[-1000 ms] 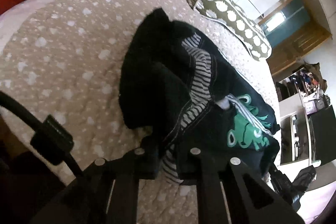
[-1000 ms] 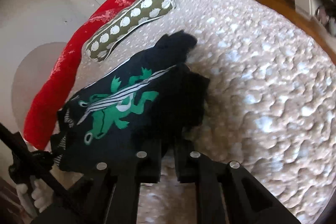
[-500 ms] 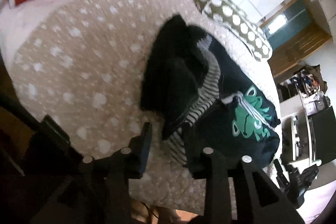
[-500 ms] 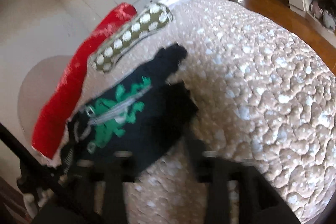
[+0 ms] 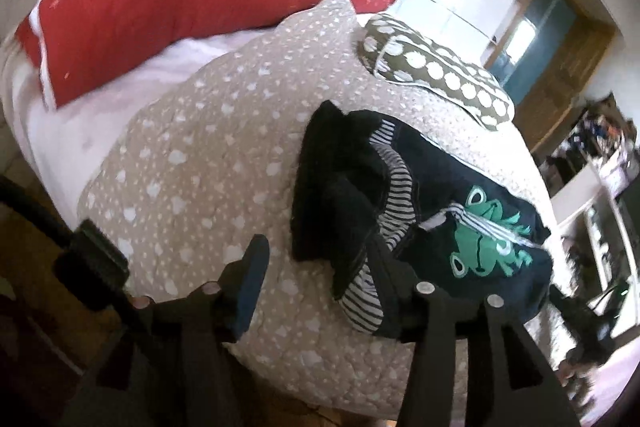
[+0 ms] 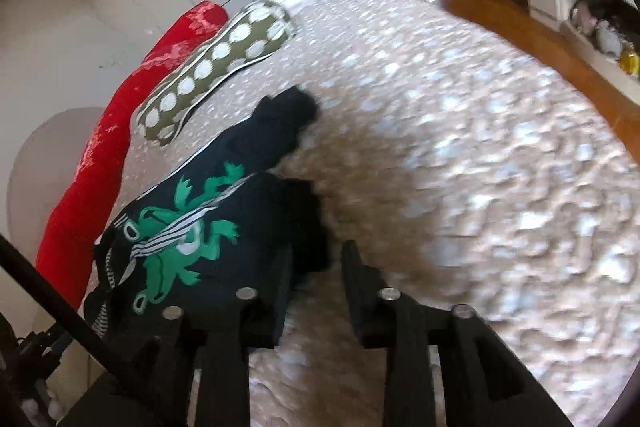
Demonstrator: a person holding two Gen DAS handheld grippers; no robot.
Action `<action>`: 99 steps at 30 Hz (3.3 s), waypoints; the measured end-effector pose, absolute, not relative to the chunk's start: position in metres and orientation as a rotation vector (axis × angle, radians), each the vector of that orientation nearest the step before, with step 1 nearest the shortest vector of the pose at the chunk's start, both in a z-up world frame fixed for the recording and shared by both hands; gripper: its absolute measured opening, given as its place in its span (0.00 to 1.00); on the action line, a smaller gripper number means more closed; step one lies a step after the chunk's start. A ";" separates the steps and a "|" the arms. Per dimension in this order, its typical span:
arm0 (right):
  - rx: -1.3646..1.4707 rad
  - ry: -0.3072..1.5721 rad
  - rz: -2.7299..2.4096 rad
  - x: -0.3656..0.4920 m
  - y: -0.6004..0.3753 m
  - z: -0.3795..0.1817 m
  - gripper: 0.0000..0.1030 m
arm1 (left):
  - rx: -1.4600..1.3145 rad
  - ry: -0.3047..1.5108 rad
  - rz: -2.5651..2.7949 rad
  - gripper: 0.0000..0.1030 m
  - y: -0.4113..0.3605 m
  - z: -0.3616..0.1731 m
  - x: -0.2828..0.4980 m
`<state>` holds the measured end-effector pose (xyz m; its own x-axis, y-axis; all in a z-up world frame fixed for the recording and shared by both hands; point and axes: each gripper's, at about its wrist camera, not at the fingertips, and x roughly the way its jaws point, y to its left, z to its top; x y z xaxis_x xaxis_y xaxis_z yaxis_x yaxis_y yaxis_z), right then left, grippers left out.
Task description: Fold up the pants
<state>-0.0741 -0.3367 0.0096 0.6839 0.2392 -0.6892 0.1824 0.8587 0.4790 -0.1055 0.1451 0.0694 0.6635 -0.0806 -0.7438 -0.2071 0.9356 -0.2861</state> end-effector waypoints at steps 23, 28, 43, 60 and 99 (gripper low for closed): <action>-0.176 1.016 0.510 0.134 -0.186 0.062 0.70 | -0.036 1.137 -0.431 0.62 0.081 0.039 0.143; -0.357 1.077 0.543 0.163 -0.159 0.023 0.70 | 0.062 1.174 -0.490 0.62 0.069 0.016 0.167; -0.257 1.039 0.580 0.140 -0.154 0.034 0.06 | 0.151 1.085 -0.460 0.08 0.048 0.037 0.133; -0.211 0.836 0.519 -0.055 -0.151 0.065 0.06 | 0.135 0.892 -0.295 0.09 0.044 0.066 -0.059; 0.402 0.772 0.030 -0.110 -0.328 0.026 0.25 | 0.039 0.876 -0.006 0.52 0.063 0.011 -0.067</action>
<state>-0.1101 -0.3277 0.0255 0.7197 0.1720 -0.6726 0.1192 0.9238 0.3637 -0.0673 0.0633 0.0115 0.6403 0.0107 -0.7680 0.0211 0.9993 0.0316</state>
